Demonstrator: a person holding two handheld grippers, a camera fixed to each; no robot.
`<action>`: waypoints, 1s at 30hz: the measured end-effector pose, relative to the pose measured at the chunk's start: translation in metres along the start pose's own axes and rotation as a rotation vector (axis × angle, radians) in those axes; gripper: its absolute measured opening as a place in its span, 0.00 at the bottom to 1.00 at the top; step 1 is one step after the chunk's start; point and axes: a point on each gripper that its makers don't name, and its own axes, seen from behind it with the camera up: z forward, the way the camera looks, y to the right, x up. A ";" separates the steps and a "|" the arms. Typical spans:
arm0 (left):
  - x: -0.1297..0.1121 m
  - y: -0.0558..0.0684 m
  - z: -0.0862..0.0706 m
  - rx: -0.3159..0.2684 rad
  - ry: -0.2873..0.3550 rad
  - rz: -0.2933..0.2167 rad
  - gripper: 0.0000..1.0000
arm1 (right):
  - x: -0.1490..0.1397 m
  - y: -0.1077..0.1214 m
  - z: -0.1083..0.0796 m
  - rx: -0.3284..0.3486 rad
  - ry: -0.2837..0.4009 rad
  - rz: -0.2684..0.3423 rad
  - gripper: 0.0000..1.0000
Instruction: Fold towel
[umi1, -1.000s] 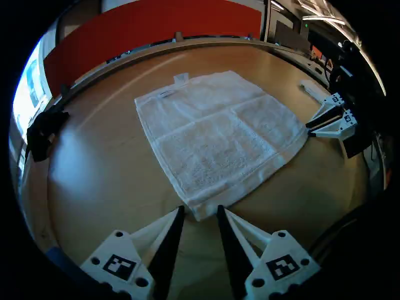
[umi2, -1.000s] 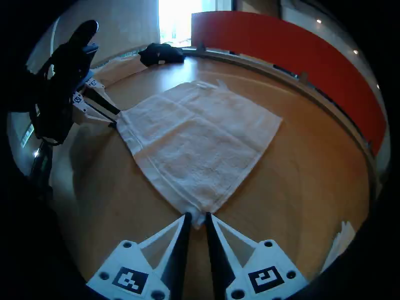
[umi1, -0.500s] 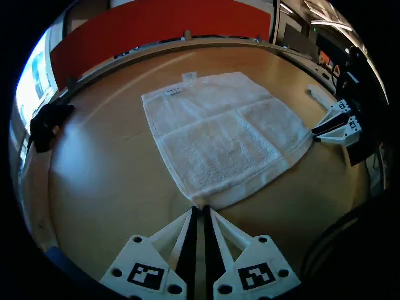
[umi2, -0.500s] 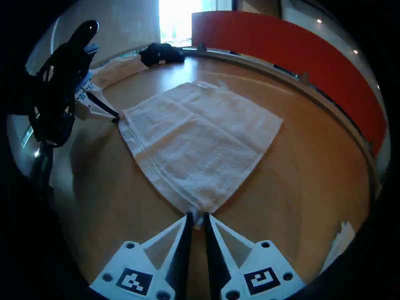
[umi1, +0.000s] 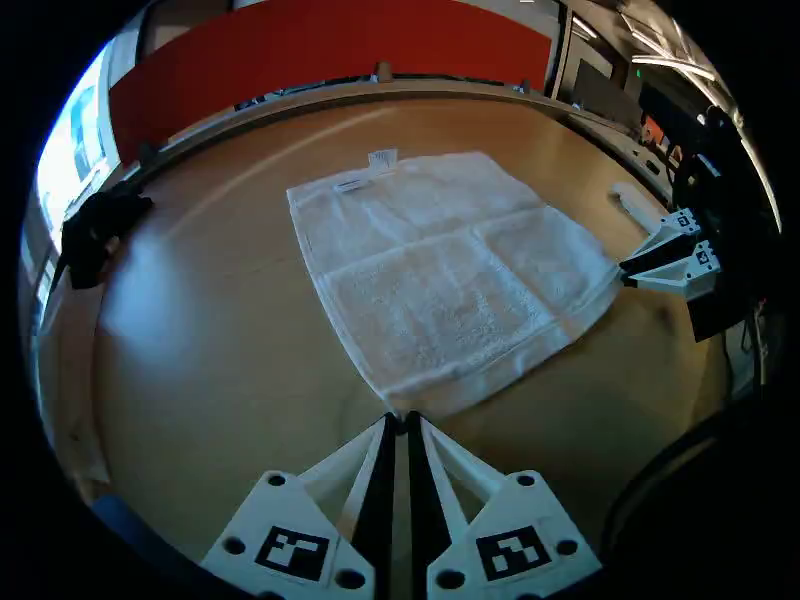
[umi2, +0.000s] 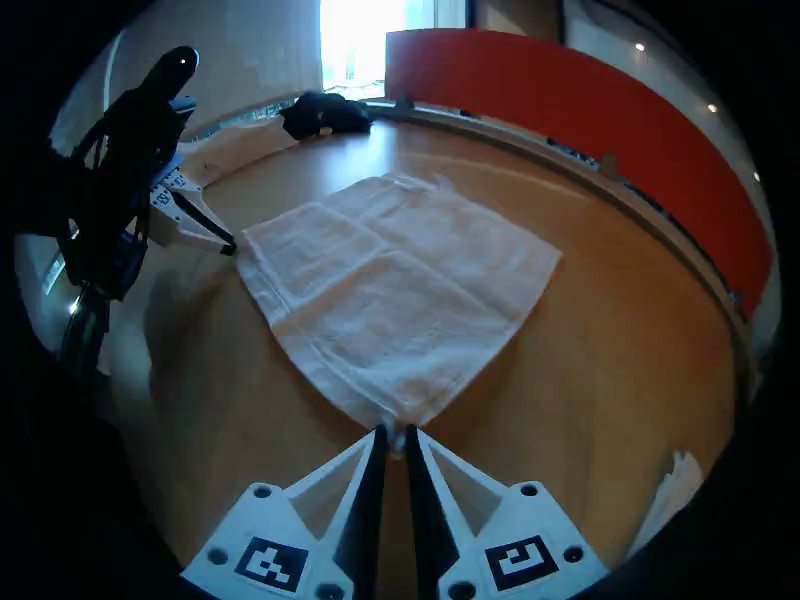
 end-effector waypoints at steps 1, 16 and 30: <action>0.001 0.001 -0.002 -0.002 0.002 -0.008 0.09 | 0.001 0.000 -0.002 -0.001 0.001 0.000 0.14; 0.025 0.005 -0.042 -0.016 0.047 -0.095 0.09 | 0.036 -0.001 -0.041 0.000 0.042 -0.023 0.14; 0.043 0.009 -0.083 -0.036 0.081 -0.140 0.09 | 0.060 -0.009 -0.079 0.024 0.068 -0.023 0.14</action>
